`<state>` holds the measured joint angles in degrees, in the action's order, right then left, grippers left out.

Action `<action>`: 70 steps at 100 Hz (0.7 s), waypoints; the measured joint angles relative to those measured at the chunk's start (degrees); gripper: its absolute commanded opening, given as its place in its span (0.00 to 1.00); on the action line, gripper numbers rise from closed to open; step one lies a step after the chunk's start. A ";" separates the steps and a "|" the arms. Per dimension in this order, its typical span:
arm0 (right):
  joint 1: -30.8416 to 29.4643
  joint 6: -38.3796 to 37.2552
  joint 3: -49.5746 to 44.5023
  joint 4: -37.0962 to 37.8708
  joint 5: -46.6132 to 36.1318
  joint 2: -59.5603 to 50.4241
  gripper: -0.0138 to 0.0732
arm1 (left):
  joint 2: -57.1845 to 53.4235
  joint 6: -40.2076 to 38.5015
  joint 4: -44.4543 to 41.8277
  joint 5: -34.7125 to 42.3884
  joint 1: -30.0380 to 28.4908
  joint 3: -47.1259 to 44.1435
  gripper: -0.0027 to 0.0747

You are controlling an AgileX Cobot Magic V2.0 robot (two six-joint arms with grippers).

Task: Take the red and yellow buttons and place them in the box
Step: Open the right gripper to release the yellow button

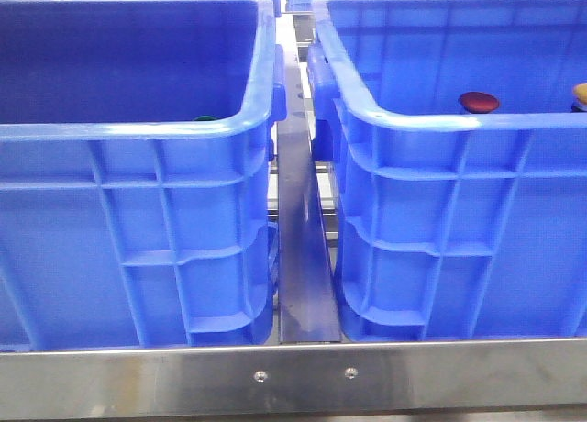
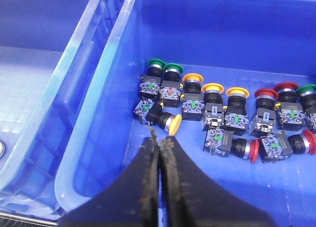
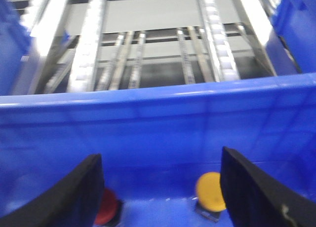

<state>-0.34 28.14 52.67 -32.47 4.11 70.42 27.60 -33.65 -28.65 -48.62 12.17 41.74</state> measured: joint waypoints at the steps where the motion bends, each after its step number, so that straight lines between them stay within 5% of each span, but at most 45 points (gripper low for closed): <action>1: 0.00 0.00 -0.07 -0.03 0.49 -0.64 0.76 | 0.00 0.00 0.00 0.00 0.00 0.00 0.01; 57: 0.00 0.03 -16.53 -1.74 5.75 -30.28 0.75 | 0.00 0.00 0.00 0.95 0.00 0.00 0.01; 70: 0.00 0.13 -19.91 -1.74 6.81 -36.36 0.66 | 0.00 0.00 0.00 1.04 0.00 0.00 0.01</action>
<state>-0.34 28.27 32.76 -34.21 10.93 34.06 27.60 -33.65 -28.65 -47.58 12.17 41.74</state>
